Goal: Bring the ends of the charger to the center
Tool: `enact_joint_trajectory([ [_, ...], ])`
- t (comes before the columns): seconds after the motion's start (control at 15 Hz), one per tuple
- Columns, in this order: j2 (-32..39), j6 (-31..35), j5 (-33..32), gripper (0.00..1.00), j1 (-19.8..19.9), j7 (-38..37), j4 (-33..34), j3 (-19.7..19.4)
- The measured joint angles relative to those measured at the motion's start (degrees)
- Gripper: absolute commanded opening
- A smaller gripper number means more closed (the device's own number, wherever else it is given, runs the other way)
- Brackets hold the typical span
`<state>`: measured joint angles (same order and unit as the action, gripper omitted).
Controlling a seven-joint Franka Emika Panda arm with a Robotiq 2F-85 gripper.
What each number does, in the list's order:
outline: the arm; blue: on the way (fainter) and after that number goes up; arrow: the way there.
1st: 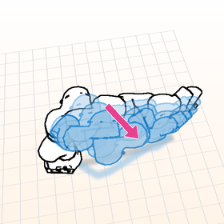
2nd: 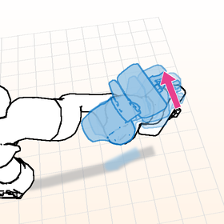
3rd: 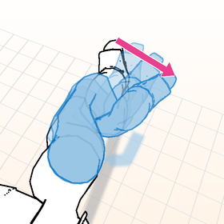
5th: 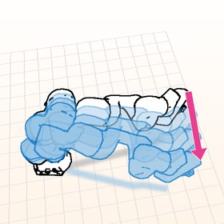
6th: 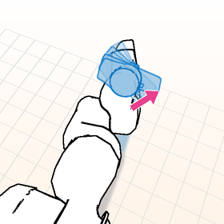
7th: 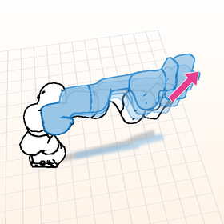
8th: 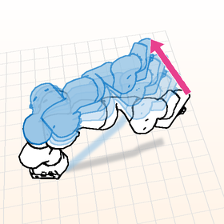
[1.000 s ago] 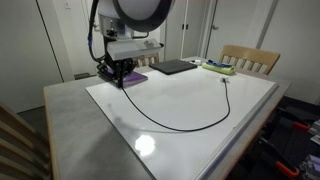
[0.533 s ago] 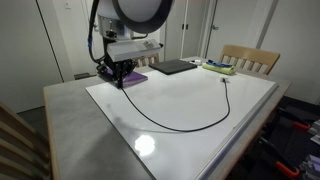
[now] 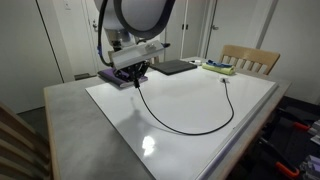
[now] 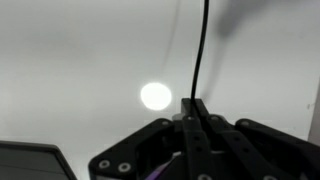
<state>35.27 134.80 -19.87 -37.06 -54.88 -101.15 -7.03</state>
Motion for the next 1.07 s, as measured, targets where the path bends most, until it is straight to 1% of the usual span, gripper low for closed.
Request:
enact_joint_trajectory([
  [0.2, 1.3, -4.2, 0.01, 0.01, 0.29, -9.15, 1.71, -0.27],
  [0.4, 1.69, -6.29, 0.02, 0.01, 0.86, -18.77, 2.21, -0.34],
  [0.6, 1.67, -8.04, 0.11, 0.01, 2.22, -27.34, 2.28, -0.37],
  [0.8, 1.59, -9.5, 0.28, 0.01, 4.64, -34.77, 2.16, -0.35],
  [0.87, 1.5, -9.79, 0.47, 0.04, 5.56, -37.07, 2.06, -0.32],
  [0.93, 1.37, -10.1, 0.85, 0.04, 6.49, -39.23, 1.98, -0.16],
  [1.07, 1.12, -10.49, 1.26, 0.04, 7.77, -41.01, 1.94, 0.2],
])
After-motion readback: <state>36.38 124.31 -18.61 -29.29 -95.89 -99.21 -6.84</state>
